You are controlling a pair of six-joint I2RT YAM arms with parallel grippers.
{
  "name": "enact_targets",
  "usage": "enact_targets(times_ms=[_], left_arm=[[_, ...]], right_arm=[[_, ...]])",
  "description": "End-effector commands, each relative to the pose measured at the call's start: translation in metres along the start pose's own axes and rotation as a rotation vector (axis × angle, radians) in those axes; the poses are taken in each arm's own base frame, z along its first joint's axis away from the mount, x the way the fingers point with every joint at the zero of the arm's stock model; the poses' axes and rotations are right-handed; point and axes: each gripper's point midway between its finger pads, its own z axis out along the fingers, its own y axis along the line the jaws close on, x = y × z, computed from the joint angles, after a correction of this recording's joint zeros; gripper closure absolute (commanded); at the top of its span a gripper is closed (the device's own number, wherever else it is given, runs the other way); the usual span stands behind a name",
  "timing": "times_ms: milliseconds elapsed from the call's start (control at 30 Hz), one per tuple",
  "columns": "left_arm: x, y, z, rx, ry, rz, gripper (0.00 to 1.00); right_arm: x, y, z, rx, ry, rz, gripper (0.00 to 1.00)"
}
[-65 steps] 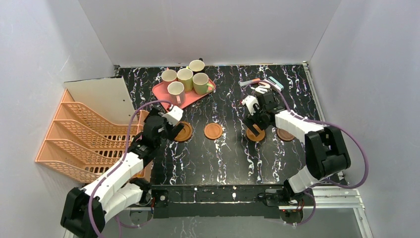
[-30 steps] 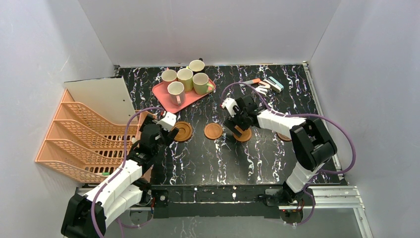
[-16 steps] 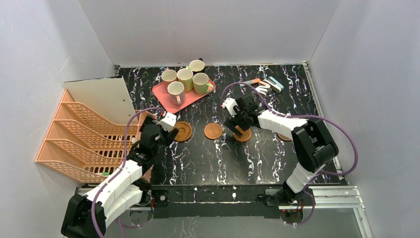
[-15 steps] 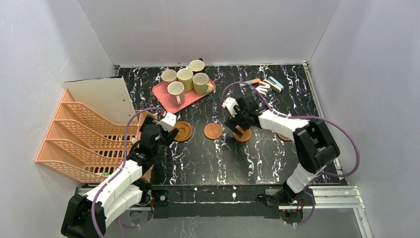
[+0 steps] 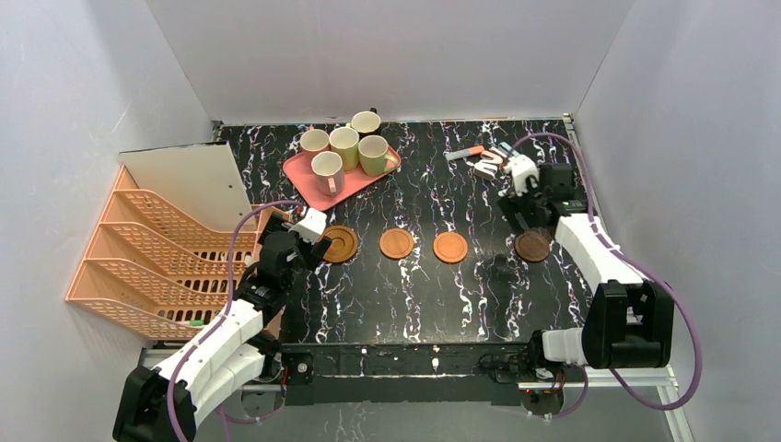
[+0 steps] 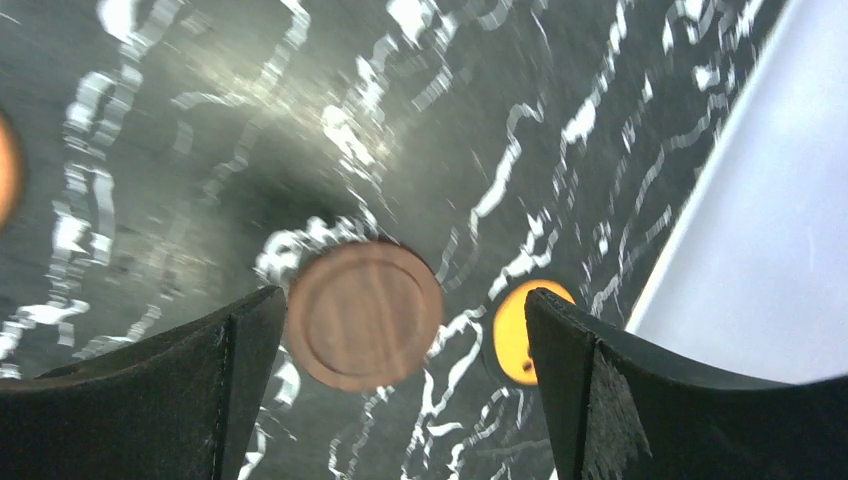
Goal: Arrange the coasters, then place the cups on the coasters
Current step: Move the coaster to the center of the board.
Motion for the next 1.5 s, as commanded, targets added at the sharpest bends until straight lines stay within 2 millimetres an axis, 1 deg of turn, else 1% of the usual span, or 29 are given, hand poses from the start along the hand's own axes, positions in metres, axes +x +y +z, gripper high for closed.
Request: enact_targets(times_ms=[0,100,233,300,400,633,867,1067,1333,1467], left_arm=[[0.001,0.002,-0.001,-0.015,-0.011,-0.021,0.02],[0.001,0.002,-0.001,-0.017,-0.009,-0.02,0.02],[0.002,0.002,0.0,-0.019,-0.007,-0.018,0.02],[0.002,0.002,0.0,-0.02,-0.005,-0.019,0.02],[0.003,0.003,0.0,-0.022,-0.004,-0.018,0.02],[0.003,0.002,0.0,-0.02,-0.004,-0.017,0.02],[0.002,0.003,-0.001,-0.023,-0.011,-0.018,0.02],[0.003,0.003,-0.001,-0.022,-0.007,-0.017,0.02],[0.002,0.003,-0.001,-0.022,-0.011,-0.017,0.02],[0.003,0.003,-0.001,-0.021,-0.01,-0.016,0.02]], right_arm=[[0.042,-0.035,-0.009,0.062,0.047,0.014,0.01],[0.074,-0.052,-0.007,0.095,0.101,0.039,0.01],[0.096,-0.059,0.003,0.088,0.115,0.064,0.01],[0.102,-0.06,0.006,0.08,0.115,0.07,0.01],[0.103,-0.059,0.012,0.077,0.104,0.068,0.01],[0.095,-0.064,0.02,0.065,0.088,0.091,0.01],[0.09,-0.062,0.028,0.029,0.077,0.116,0.01],[0.089,-0.046,0.034,-0.038,0.065,0.108,0.01],[0.102,-0.02,0.047,-0.094,0.132,0.068,0.01],[0.102,-0.004,0.048,-0.13,0.138,0.047,0.01]])
